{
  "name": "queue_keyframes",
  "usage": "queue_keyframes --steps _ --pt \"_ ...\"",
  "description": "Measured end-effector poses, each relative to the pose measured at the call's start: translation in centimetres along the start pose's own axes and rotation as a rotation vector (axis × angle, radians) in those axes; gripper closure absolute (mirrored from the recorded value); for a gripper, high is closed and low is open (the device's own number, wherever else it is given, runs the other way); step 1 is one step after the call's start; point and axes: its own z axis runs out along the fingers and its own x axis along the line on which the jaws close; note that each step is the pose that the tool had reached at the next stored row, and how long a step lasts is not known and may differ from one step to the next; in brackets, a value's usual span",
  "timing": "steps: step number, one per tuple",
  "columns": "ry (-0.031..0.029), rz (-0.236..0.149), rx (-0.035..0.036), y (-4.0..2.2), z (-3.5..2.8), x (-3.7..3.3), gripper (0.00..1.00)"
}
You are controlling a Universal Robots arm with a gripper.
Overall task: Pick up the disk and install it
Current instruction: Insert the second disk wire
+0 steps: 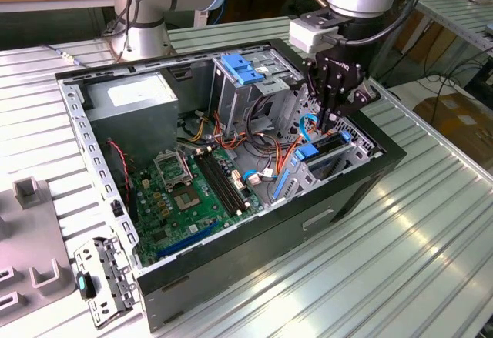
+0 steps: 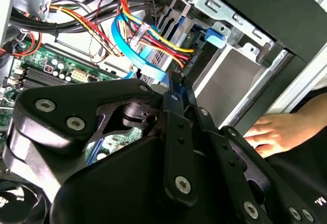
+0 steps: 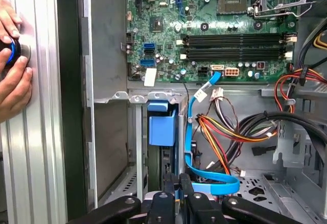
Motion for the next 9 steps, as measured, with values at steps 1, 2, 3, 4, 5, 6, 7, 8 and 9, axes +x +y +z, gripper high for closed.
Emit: queue_keyframes --steps 1,2,3,4,5,6,7,8,9 --pt "-0.0012 0.001 0.0041 0.19 0.01 0.02 0.84" --pt "-0.0030 0.002 0.0069 0.27 0.02 0.05 0.84" --pt "-0.0056 0.002 0.0102 0.29 0.08 0.11 0.84" --pt "-0.0059 0.002 0.0109 0.29 0.08 0.13 0.84" --pt "-0.0062 0.003 0.0111 0.30 0.08 0.13 0.84" --pt "-0.0064 0.003 0.0113 0.30 0.08 0.14 0.84" --pt "-0.0066 0.003 0.0114 0.30 0.08 0.14 0.84" --pt "-0.0066 0.003 0.0115 0.30 0.08 0.14 0.84" --pt "-0.0067 0.003 0.0116 0.30 0.08 0.14 0.84"
